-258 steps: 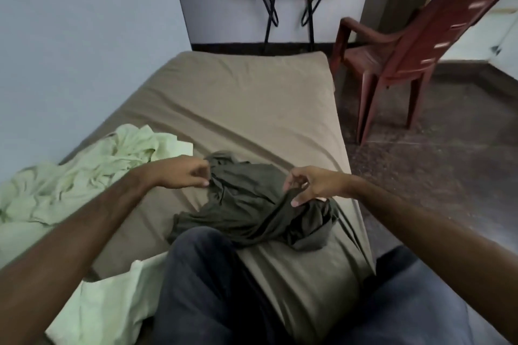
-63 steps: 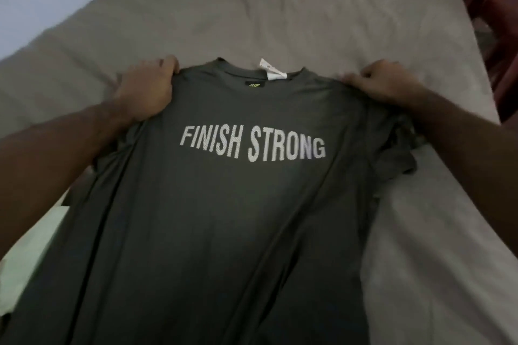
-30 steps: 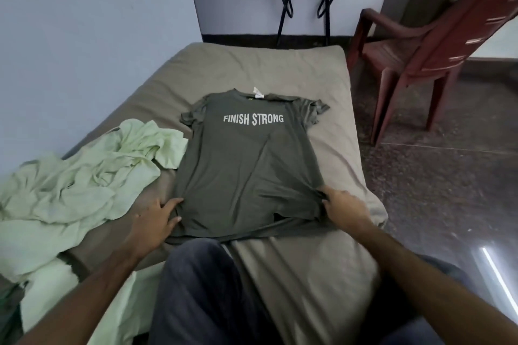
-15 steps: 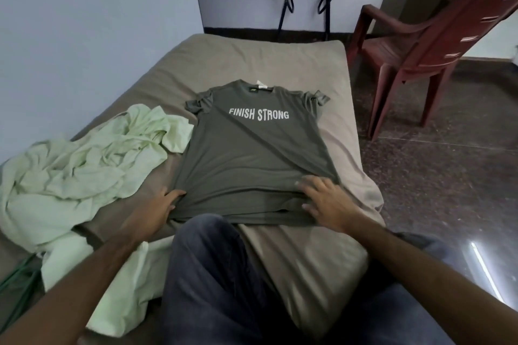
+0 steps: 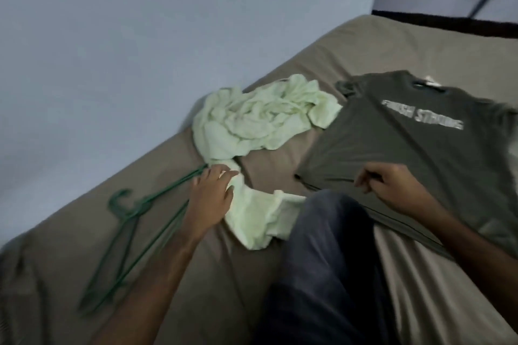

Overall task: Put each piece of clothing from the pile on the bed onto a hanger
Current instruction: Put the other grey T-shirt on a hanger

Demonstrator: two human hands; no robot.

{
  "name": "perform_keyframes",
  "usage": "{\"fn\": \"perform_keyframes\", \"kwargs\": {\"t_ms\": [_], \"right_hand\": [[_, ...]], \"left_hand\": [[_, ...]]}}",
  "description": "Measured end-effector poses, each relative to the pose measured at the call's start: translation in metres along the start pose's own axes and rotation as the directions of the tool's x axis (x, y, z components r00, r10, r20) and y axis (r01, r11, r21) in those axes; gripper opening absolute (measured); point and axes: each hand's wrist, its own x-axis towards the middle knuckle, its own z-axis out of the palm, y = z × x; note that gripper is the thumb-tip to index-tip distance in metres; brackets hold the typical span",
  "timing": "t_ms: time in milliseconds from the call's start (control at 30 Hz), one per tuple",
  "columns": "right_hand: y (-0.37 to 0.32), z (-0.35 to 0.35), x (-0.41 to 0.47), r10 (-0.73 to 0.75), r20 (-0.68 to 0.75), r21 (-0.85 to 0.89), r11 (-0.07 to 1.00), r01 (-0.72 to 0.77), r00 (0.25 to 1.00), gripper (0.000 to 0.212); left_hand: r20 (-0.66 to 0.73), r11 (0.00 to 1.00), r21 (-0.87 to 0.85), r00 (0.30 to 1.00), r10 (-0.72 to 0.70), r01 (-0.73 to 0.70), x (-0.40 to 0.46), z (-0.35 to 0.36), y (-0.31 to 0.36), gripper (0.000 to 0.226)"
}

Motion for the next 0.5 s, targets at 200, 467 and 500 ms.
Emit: {"fn": "perform_keyframes", "kwargs": {"t_ms": [200,467,500], "right_hand": [[-0.123,0.065,0.052,-0.257,0.23,0.164,0.961,0.223,0.939,0.036],[-0.157,0.178,0.046,-0.246,0.698,0.001,0.939,0.343,0.672,0.047],[-0.158,0.187,0.042,-0.237,0.724,-0.026,0.929,0.368,0.648,0.051]], "left_hand": [[0.086,0.915,0.179,0.921,-0.381,0.362,-0.093,-0.001,-0.085,0.039],[-0.042,0.932,-0.149,0.939,-0.34,0.331,-0.118,0.0,-0.112,0.021],[-0.077,0.928,-0.177,0.936,-0.344,0.327,-0.121,-0.002,-0.113,0.024]]}}
